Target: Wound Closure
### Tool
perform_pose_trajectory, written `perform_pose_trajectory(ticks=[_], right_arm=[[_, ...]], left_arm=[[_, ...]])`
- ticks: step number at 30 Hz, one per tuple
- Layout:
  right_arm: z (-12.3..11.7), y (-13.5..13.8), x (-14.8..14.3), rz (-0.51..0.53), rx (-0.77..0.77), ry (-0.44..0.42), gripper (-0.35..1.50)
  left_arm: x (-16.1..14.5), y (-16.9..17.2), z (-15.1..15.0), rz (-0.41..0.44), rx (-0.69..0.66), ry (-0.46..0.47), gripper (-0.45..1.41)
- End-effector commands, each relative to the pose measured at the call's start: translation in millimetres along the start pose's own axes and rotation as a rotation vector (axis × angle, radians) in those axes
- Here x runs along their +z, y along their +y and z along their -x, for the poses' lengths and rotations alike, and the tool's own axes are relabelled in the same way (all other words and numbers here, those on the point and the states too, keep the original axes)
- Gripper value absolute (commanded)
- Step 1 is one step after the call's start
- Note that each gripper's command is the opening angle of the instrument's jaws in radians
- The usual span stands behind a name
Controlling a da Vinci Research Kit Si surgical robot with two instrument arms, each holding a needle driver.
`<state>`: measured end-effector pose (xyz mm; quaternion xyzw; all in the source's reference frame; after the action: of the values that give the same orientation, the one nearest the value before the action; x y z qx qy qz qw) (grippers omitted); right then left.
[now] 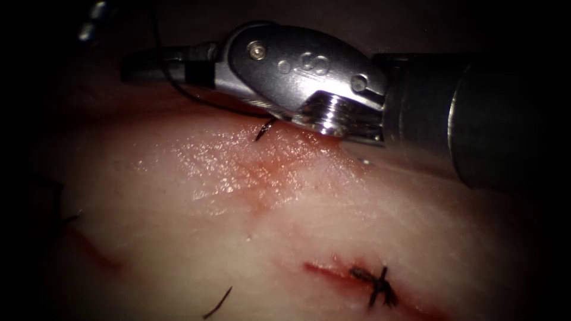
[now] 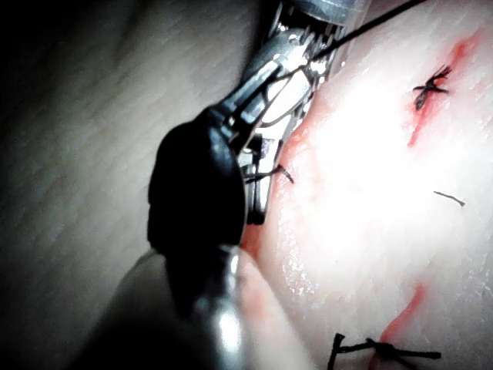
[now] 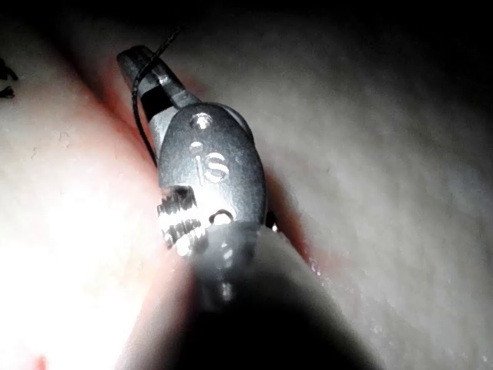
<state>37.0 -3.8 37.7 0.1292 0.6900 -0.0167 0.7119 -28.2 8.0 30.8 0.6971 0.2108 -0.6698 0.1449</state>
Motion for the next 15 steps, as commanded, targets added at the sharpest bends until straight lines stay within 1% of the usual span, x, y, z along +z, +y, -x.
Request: perform_pose_trajectory(ticks=[1,5,10,11,15], right_arm=[[0.0,0.1,0.5,-0.014,-0.001,0.008,-0.35],[0.2,-0.4,0.2,-0.035,0.01,0.032,-0.35],[0.5,-1.2,-0.2,-0.053,0.021,0.067,-0.35],[0.6,-1.6,-0.4,-0.058,0.029,0.08,-0.35],[0.8,-2.0,-0.6,-0.074,0.051,0.108,-0.35]], left_arm=[[0.0,-0.9,1.2,-0.025,-0.001,-0.023,-0.45],[-1.0,-1.9,3.4,-0.084,-0.013,-0.046,-0.45],[-1.8,-2.8,6.3,-0.118,-0.02,-0.075,-0.45],[-2.1,-3.2,7.4,-0.136,-0.021,-0.084,-0.45],[-2.0,-4.2,9.3,-0.15,-0.017,-0.062,-0.45]])
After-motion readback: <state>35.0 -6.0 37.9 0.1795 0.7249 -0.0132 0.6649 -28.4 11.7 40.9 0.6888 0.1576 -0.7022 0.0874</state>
